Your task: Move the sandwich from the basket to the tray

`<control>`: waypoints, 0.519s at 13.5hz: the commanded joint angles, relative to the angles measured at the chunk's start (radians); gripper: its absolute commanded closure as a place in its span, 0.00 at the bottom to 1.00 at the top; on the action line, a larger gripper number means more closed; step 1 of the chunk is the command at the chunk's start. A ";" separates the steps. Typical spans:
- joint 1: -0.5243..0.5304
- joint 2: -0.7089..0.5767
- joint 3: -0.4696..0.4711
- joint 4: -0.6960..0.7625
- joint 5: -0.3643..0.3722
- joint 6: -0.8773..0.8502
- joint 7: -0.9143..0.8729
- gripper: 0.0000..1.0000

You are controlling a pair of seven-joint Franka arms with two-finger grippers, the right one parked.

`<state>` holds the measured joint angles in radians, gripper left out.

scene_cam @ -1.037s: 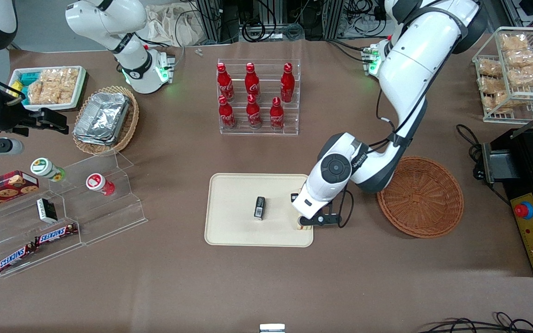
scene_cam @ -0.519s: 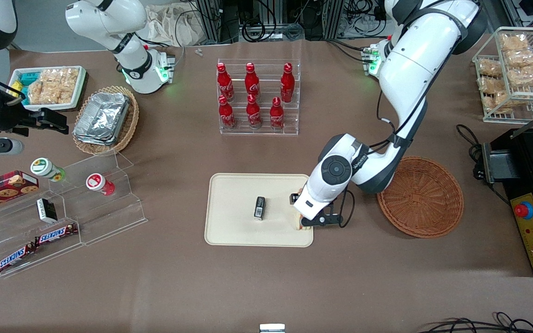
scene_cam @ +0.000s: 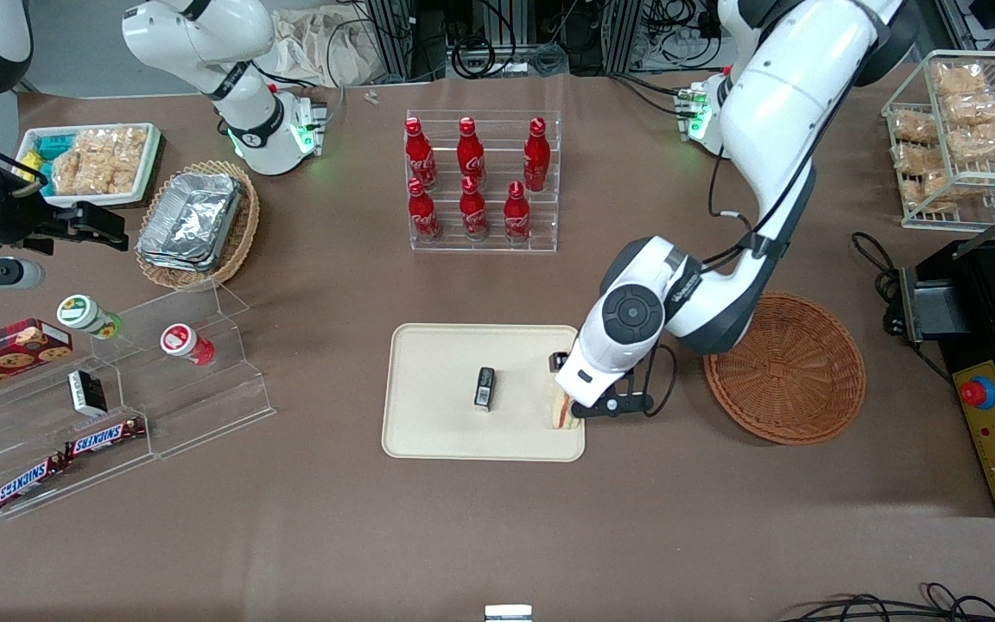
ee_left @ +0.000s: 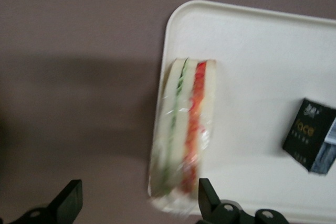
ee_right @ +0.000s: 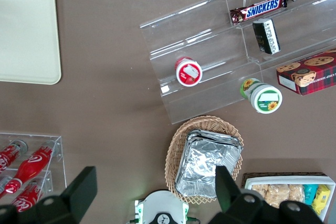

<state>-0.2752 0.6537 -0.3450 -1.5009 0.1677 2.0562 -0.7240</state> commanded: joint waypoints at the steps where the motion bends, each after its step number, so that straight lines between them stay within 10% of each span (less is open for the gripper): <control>1: 0.011 -0.110 0.004 -0.013 -0.048 -0.158 0.101 0.01; 7: 0.198 -0.330 0.001 -0.022 -0.137 -0.483 0.400 0.01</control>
<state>-0.1259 0.4090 -0.3407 -1.4963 0.0514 1.6466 -0.4105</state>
